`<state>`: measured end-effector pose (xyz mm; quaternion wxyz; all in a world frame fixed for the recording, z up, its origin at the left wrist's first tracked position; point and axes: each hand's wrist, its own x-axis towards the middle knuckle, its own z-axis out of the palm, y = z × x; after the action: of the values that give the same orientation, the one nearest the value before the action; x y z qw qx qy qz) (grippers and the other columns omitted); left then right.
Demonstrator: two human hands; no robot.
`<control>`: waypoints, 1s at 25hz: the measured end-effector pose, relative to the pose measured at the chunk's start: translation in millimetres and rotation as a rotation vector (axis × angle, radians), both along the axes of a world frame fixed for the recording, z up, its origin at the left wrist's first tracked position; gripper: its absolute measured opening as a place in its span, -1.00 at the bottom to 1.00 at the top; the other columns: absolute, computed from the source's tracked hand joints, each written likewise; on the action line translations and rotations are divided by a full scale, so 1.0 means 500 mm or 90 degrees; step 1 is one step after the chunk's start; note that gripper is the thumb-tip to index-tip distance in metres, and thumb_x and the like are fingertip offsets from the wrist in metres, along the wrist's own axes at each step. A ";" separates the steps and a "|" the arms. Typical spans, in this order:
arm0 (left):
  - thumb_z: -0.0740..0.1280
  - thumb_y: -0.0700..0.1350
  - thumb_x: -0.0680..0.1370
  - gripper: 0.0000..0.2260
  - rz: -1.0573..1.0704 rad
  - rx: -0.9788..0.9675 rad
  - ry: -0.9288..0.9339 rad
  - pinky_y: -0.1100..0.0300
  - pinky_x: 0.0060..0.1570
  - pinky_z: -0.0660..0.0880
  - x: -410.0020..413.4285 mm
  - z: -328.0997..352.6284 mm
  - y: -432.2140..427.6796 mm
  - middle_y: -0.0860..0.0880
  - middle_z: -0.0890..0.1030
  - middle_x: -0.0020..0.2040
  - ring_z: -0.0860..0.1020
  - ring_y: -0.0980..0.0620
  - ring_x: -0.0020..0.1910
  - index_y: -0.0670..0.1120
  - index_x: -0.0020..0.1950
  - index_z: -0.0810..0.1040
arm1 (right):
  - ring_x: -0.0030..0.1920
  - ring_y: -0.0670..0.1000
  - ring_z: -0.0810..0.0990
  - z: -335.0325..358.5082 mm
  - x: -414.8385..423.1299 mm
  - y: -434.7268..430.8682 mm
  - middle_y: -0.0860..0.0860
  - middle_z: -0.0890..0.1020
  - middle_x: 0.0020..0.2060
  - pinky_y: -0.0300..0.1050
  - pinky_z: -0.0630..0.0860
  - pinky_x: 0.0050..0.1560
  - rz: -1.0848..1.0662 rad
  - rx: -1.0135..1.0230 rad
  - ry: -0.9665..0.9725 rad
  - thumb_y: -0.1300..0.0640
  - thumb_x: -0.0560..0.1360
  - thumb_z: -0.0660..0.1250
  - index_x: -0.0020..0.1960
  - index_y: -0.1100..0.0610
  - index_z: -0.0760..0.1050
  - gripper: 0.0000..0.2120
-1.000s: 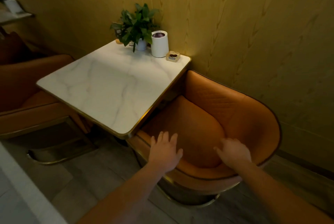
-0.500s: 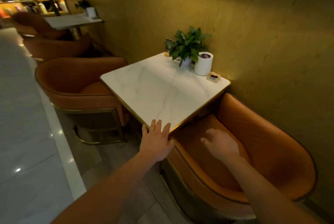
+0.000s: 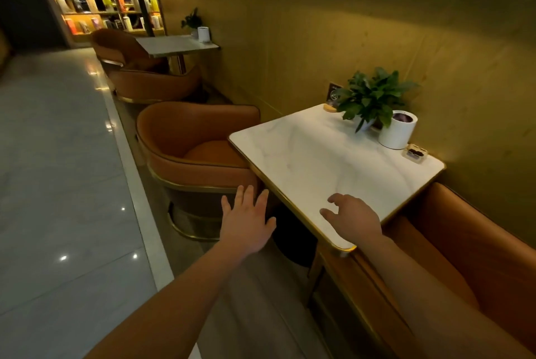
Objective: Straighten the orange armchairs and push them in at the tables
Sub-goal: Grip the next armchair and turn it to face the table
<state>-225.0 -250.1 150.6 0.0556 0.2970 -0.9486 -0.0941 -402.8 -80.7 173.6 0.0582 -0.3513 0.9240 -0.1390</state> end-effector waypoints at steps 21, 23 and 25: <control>0.08 0.28 0.60 -0.40 0.162 -0.024 0.002 -0.34 0.50 -0.11 0.093 -0.071 -0.772 -0.10 0.09 0.61 -0.03 -0.19 0.60 0.10 0.58 0.05 | 0.24 0.05 0.56 -0.086 -0.012 -0.862 -0.04 0.56 0.30 0.04 0.54 0.21 0.133 0.000 -0.062 -0.28 0.57 0.20 0.40 -0.06 0.43 -0.51; 0.07 0.30 0.59 -0.39 0.165 -0.030 -0.008 -0.33 0.49 -0.12 0.084 -0.074 -0.850 -0.09 0.07 0.62 -0.05 -0.18 0.60 0.11 0.59 0.03 | 0.27 0.05 0.54 -0.095 -0.024 -0.944 -0.03 0.55 0.33 0.02 0.52 0.22 0.147 -0.003 -0.066 -0.26 0.58 0.21 0.42 -0.04 0.42 -0.51; 0.08 0.30 0.59 -0.39 0.161 -0.031 -0.021 -0.32 0.49 -0.13 0.076 -0.076 -0.932 -0.10 0.08 0.62 -0.05 -0.18 0.60 0.11 0.59 0.04 | 0.26 0.05 0.55 -0.096 -0.033 -1.023 -0.02 0.55 0.33 0.00 0.51 0.19 0.160 -0.004 -0.072 -0.23 0.59 0.21 0.42 -0.02 0.42 -0.52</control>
<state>-186.8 -716.1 112.8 0.0585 0.4146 -0.9062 -0.0586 -419.3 -591.9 125.3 0.1257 -0.4560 0.8677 -0.1529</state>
